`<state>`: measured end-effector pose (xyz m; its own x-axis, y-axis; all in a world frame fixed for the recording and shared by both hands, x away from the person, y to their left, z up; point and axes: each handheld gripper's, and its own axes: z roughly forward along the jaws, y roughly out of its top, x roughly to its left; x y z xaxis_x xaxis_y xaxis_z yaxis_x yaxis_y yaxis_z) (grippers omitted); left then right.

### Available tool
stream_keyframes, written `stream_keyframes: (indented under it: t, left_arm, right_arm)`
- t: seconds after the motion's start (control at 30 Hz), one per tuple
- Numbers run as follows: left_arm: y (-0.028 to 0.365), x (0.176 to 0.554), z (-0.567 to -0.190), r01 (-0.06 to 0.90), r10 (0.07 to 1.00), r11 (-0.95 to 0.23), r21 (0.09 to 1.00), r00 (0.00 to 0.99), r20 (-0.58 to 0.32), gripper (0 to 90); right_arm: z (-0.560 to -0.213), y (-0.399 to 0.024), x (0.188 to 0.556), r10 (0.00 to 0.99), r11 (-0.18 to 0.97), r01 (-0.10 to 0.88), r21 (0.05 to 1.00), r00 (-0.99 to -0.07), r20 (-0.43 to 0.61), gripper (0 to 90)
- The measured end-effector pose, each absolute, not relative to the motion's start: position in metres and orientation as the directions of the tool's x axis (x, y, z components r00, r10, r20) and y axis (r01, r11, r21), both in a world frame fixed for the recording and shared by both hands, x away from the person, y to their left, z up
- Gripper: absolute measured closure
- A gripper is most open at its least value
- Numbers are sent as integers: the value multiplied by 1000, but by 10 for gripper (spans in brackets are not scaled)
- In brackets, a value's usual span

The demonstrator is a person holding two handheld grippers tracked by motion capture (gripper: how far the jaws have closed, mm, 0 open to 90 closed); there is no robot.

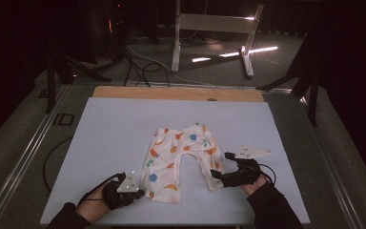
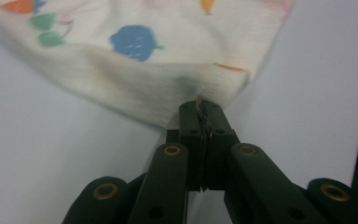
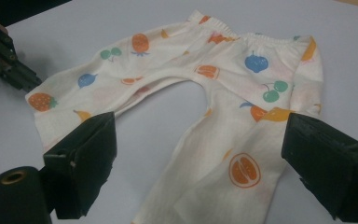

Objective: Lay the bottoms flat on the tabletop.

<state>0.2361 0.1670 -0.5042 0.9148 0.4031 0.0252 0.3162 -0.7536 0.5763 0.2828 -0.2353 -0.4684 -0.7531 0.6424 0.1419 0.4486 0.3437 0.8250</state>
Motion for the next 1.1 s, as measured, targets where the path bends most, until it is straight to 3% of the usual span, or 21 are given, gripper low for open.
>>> stream_keyframes:
  t: [0.27,0.67,0.87,1.1]
  left_arm:
    - [183,233,-485,275,370,-797,537,926,75,892]
    - [188,231,-500,295,349,-804,517,937,6,863]
    - [190,231,-499,297,326,-788,540,944,-44,695]
    - [198,237,-486,361,412,-675,643,908,-77,314]
  right_arm:
    - [-467,-236,283,647,335,449,828,-749,145,104]
    - [-468,-236,283,645,339,447,828,-751,141,104]
    - [-468,-236,283,646,340,448,827,-750,141,104]
    - [-466,-237,283,647,333,445,831,-749,142,103]
